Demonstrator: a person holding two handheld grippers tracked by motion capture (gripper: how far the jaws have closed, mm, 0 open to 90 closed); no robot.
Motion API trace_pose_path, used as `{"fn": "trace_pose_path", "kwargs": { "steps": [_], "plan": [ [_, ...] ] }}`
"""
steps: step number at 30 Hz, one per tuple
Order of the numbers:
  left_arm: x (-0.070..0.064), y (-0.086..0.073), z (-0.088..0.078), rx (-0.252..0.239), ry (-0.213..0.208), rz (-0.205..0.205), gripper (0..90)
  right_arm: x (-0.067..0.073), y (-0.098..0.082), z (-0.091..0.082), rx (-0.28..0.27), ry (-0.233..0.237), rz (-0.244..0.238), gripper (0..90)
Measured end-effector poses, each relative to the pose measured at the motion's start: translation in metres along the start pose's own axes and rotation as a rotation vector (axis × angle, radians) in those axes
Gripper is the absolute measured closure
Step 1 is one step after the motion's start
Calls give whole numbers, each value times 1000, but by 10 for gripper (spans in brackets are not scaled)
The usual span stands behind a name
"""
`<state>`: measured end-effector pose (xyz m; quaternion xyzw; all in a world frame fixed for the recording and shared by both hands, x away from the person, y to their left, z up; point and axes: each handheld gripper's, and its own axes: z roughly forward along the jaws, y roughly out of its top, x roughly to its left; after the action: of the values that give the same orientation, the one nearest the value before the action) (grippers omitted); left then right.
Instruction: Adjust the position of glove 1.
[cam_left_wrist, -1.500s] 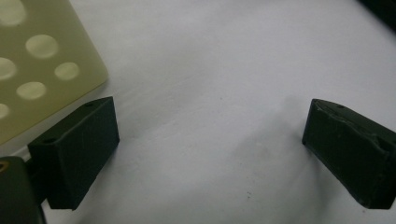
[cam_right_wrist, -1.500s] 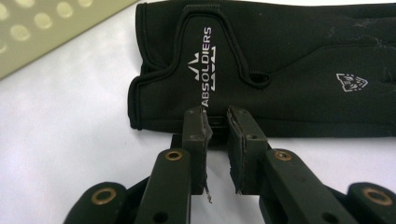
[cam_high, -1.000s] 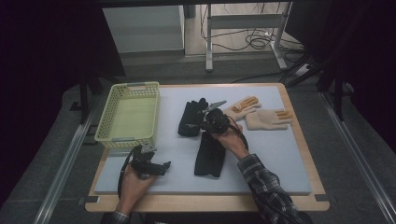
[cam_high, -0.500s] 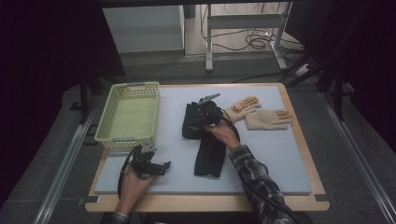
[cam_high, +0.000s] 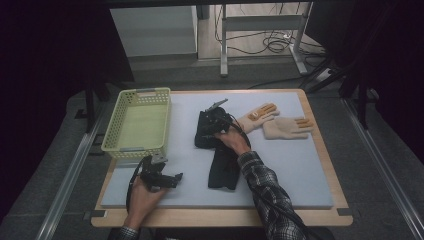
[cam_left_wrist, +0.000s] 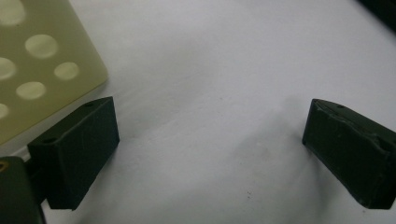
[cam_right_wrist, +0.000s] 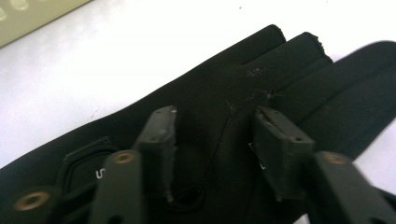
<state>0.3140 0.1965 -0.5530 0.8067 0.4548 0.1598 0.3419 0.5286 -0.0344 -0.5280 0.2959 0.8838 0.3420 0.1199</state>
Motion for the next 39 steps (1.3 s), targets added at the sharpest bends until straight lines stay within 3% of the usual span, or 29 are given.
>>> {"fn": "trace_pose_path", "kwargs": {
  "steps": [2,7,15,27,32,39],
  "plan": [
    [0,0,0,0,0,0,39,-2,0,-2,-2,-10,21,708],
    [0,0,0,0,0,0,39,3,1,-4,-3,-46,12,812],
    [0,0,0,1,-1,0,39,9,7,-17,-36,-60,3,829],
    [0,0,0,2,1,2,39,34,16,-72,-103,-51,-48,827],
    [0,0,0,0,0,1,40,45,5,-98,-116,-53,-52,827],
    [0,0,0,-3,1,-5,40,58,-25,-130,-109,-63,-35,826]
  ]
}}
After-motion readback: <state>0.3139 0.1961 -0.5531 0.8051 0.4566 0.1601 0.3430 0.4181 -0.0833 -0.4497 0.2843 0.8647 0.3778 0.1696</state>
